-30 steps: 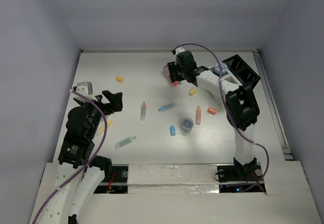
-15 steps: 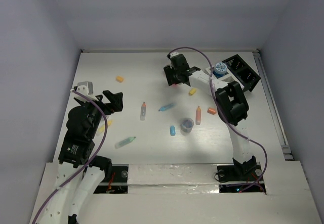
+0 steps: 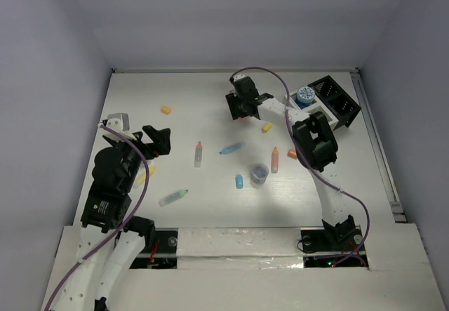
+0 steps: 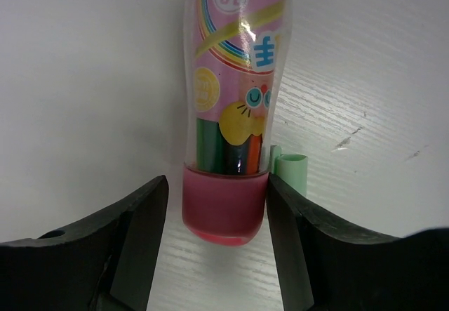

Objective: Sort the stationery into containers
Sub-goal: Pick up the stationery from the center of the board, then place the stationery in the storage box.

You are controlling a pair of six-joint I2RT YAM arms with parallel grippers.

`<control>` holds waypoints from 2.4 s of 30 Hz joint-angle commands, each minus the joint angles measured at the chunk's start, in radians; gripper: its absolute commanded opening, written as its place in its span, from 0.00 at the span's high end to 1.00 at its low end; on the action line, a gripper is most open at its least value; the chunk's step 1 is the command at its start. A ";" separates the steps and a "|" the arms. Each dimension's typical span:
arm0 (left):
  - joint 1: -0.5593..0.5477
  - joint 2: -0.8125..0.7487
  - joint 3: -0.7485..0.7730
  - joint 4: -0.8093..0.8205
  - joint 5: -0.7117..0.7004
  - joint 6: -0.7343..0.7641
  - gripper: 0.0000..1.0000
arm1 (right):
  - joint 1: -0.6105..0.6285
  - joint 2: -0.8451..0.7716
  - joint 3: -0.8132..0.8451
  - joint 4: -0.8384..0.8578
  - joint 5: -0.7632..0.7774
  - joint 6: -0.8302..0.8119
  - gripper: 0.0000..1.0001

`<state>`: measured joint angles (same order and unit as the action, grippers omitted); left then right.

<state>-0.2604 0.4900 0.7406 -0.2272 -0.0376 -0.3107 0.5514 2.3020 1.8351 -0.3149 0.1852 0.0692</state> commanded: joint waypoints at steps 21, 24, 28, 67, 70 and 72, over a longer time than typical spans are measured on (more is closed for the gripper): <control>0.004 0.016 0.002 0.061 0.015 0.013 0.01 | 0.113 -0.361 -0.238 0.089 -0.012 -0.022 0.78; 0.004 0.015 -0.001 0.068 0.019 0.005 0.01 | 0.113 -0.456 -0.310 0.070 -0.093 -0.028 0.80; 0.004 0.050 0.000 0.075 0.085 -0.002 0.01 | 0.113 -0.617 -0.369 -0.002 -0.153 -0.016 0.80; -0.252 -0.162 -0.001 0.020 0.013 0.007 0.01 | -0.602 -0.558 0.280 -0.845 -0.311 0.175 0.81; -0.261 -0.165 0.000 0.014 -0.004 0.007 0.01 | -0.624 -0.547 0.286 -0.859 -0.328 0.175 0.81; -0.261 -0.165 0.000 0.014 -0.004 0.007 0.01 | -0.651 -0.517 0.300 -0.875 -0.342 0.169 0.81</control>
<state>-0.5117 0.3340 0.7406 -0.2371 -0.0162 -0.3115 -0.0719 1.7824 2.0743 -1.1984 -0.0872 0.2295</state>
